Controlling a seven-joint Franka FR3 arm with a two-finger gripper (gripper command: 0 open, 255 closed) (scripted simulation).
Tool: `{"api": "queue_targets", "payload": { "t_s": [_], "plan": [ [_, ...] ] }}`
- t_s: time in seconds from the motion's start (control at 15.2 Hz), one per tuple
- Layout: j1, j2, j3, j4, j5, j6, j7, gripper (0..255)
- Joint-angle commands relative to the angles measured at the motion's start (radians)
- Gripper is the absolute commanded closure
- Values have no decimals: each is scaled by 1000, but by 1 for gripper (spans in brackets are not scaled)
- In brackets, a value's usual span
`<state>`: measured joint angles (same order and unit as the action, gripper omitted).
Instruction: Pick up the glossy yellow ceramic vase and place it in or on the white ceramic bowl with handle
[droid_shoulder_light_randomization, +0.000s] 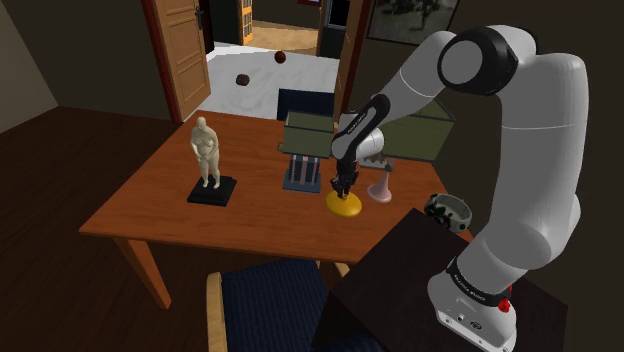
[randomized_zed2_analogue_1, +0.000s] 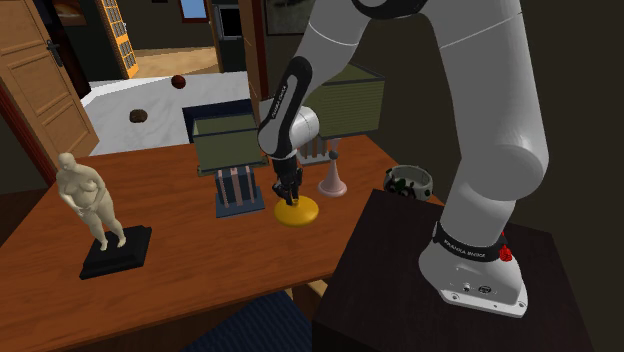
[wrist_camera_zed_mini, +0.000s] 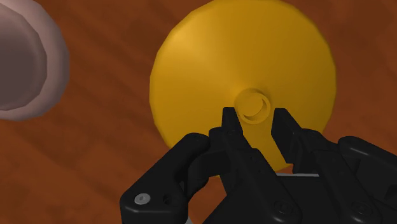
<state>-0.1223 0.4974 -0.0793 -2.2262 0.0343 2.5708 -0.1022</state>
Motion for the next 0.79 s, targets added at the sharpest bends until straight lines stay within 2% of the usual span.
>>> {"api": "queue_targets", "payload": {
  "t_s": [0.0,0.73],
  "plan": [
    [0,1,0,0,0,0,0,255],
    [9,-128,-10,-23,-14,-106,8,255]
  ]
}}
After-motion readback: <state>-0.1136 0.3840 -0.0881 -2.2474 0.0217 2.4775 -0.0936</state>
